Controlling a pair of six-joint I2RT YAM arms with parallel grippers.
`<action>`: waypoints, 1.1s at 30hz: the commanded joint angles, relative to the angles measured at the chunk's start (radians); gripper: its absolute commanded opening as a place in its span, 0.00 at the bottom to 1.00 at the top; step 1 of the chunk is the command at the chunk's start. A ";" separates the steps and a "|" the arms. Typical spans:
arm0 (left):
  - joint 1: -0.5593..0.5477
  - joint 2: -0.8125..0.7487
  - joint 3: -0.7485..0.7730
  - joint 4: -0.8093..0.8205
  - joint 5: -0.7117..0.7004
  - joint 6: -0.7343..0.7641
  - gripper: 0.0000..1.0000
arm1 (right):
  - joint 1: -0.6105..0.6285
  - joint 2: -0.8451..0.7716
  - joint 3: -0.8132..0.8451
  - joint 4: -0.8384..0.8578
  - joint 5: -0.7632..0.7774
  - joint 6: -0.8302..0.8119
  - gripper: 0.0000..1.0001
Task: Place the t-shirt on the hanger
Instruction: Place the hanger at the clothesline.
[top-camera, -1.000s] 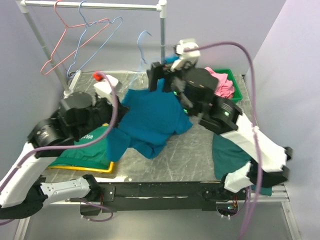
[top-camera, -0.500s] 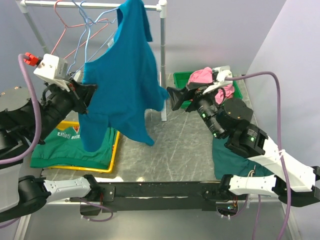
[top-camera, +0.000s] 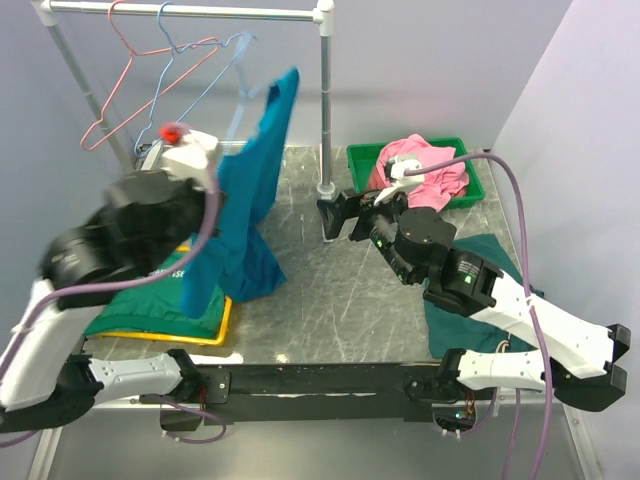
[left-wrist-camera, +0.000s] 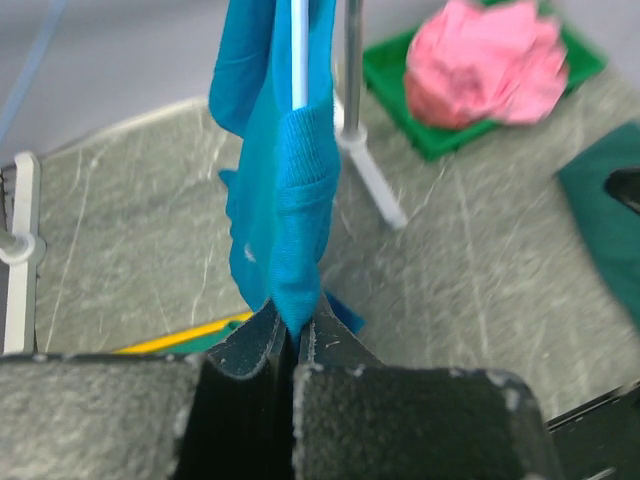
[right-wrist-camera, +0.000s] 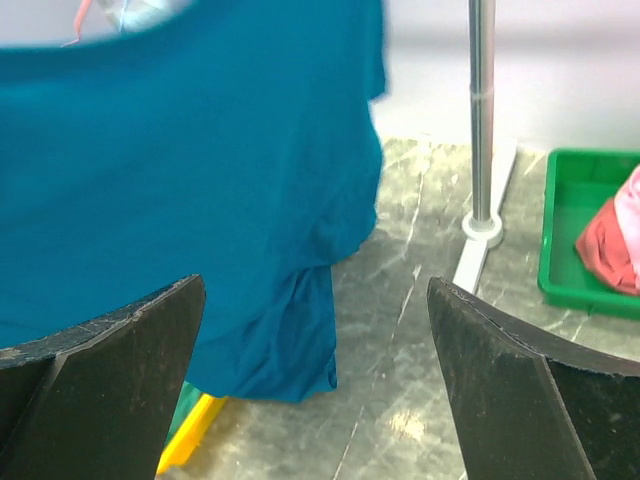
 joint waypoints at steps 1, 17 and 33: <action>0.006 0.025 -0.105 0.155 0.000 0.000 0.01 | 0.004 -0.023 -0.035 0.018 0.010 0.064 1.00; 0.365 0.238 -0.060 0.415 0.327 0.031 0.01 | 0.002 -0.126 -0.184 -0.051 -0.013 0.176 1.00; 0.517 0.464 0.221 0.370 0.477 0.032 0.01 | 0.002 -0.138 -0.166 -0.077 -0.022 0.179 1.00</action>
